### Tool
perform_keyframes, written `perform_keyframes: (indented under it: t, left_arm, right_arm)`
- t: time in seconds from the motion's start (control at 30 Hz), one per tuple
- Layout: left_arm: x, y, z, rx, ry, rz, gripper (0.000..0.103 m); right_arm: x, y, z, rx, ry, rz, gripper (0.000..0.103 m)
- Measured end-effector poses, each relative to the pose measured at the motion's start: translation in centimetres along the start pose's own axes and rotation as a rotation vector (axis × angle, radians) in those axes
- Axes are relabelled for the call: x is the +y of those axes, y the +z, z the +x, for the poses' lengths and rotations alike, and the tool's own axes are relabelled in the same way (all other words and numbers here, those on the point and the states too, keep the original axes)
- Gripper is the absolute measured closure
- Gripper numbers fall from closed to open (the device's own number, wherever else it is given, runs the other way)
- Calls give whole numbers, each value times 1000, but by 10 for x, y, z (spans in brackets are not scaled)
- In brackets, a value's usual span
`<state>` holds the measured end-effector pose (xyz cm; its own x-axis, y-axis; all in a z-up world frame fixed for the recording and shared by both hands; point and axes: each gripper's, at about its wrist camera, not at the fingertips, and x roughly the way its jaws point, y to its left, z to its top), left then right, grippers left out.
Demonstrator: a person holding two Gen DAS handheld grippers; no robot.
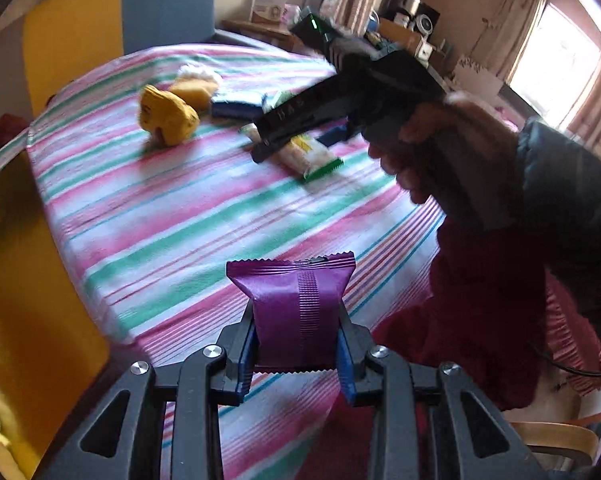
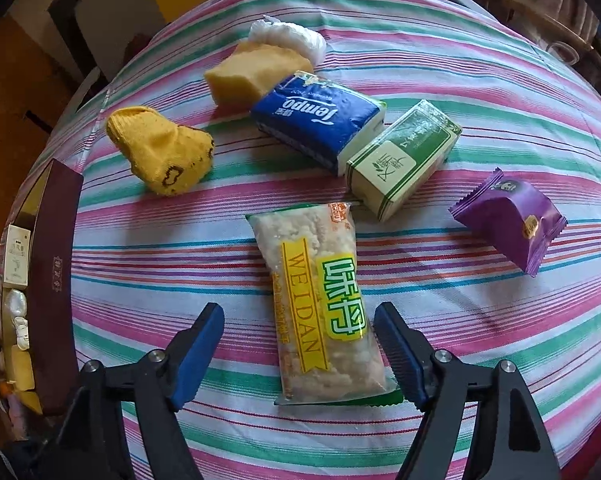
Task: Organize objects
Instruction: 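Lift the purple packet with the left tool while the right tool grasps the WEIDAN bag, then carry the purple packet over the gold tray and open the left tool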
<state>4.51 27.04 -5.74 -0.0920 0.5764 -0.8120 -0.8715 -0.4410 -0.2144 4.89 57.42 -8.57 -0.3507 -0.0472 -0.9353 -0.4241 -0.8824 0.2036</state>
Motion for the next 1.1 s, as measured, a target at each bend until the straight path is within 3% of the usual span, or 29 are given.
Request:
perform_keyframes:
  t: [0.1, 0.2, 0.23, 0.27, 0.37, 0.43, 0.53, 0.63, 0.83, 0.9, 1.1]
  left_arm:
    - [9, 0, -23, -52, 8, -36, 70]
    - [30, 1, -47, -98, 35, -114, 70]
    - [42, 0, -56, -116, 49, -152, 70]
    - [53, 0, -65, -133, 73, -185, 70]
    - [98, 0, -78, -165, 151, -291, 70]
    - [145, -1, -83, -157, 224, -422, 70]
    - [199, -7, -87, -159, 269, -574, 70]
    - [237, -9, -84, -133, 335, -645, 70]
    - [283, -4, -60, -76, 369, -699, 70]
    - [292, 0, -53, -64, 354, -699, 70]
    - [315, 13, -34, -42, 412, -667, 69]
  right_arm:
    - [3, 0, -1, -11, -12, 11, 26]
    - [12, 2, 6, -17, -82, -4, 47]
    - [11, 2, 6, -23, -116, -15, 60]
    - [11, 1, 5, -27, -124, -15, 62]
    - [13, 0, 6, -27, -144, -35, 63]
    - [18, 0, 11, -24, -150, -44, 62]
    - [23, 2, 16, -25, -145, -38, 62]
    - [25, 1, 17, -26, -154, -46, 62]
    - [22, 4, 19, -26, -158, -53, 61]
    - [20, 4, 19, -26, -159, -54, 61]
    - [45, 1, 20, -27, -166, -58, 61]
